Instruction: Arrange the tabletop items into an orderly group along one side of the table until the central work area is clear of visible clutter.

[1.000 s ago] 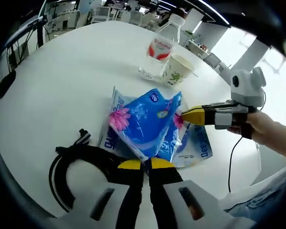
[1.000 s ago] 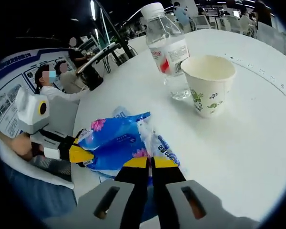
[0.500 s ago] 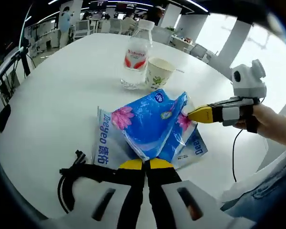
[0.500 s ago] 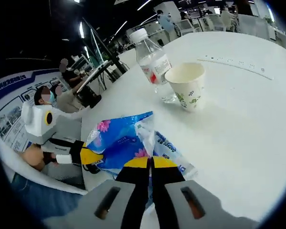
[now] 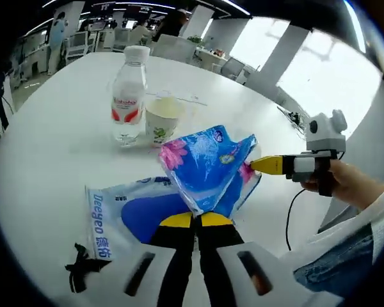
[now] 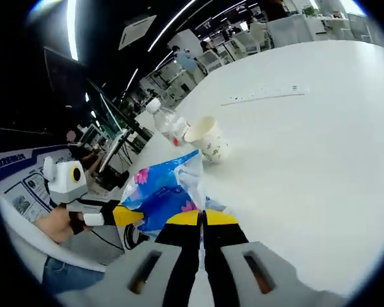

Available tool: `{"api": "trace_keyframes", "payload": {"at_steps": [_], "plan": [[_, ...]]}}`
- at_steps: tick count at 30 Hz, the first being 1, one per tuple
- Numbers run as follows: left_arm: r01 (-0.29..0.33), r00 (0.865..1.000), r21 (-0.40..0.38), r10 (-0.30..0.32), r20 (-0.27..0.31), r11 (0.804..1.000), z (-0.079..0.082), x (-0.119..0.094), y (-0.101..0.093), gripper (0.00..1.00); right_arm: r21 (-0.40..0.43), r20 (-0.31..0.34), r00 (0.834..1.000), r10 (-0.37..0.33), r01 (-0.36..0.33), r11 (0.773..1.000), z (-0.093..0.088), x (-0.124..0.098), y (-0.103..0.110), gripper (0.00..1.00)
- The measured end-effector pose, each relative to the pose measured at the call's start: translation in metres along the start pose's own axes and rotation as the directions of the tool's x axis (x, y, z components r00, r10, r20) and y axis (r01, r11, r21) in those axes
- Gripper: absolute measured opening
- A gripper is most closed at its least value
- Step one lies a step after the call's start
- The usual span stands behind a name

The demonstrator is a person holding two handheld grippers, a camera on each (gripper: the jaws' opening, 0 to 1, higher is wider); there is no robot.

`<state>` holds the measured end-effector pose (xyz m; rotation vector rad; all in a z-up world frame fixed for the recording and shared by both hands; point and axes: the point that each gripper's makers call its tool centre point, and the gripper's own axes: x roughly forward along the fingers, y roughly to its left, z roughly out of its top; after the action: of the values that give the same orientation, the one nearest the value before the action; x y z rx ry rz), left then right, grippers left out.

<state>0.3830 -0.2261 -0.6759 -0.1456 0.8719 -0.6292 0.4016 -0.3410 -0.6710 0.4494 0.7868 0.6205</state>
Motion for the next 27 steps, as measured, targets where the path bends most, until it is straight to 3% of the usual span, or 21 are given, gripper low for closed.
{"api": "trace_keyframes", "payload": {"at_steps": [7,12,19,27], "plan": [[0.085,0.996,0.106,-0.082,-0.037,0.991,0.023,0.02,-0.031,0.0,0.055,0.074,0.996,-0.058,0.054,0.997,0.011,-0.032,-0.02,0.0],[0.169,0.984,0.149,-0.159,-0.075,0.974,0.035,0.036,-0.055,0.0,0.102,0.117,0.987,-0.108,0.096,0.99,0.017,-0.052,-0.04,0.0],[0.222,0.974,0.21,-0.204,-0.103,0.952,0.05,0.054,-0.082,0.0,0.128,0.163,0.974,-0.159,0.139,0.982,0.026,-0.08,-0.061,0.0],[0.244,0.967,0.258,-0.212,-0.145,0.935,0.065,0.084,-0.104,0.0,0.18,0.203,0.952,-0.229,0.193,0.964,0.032,-0.102,-0.088,0.0]]}}
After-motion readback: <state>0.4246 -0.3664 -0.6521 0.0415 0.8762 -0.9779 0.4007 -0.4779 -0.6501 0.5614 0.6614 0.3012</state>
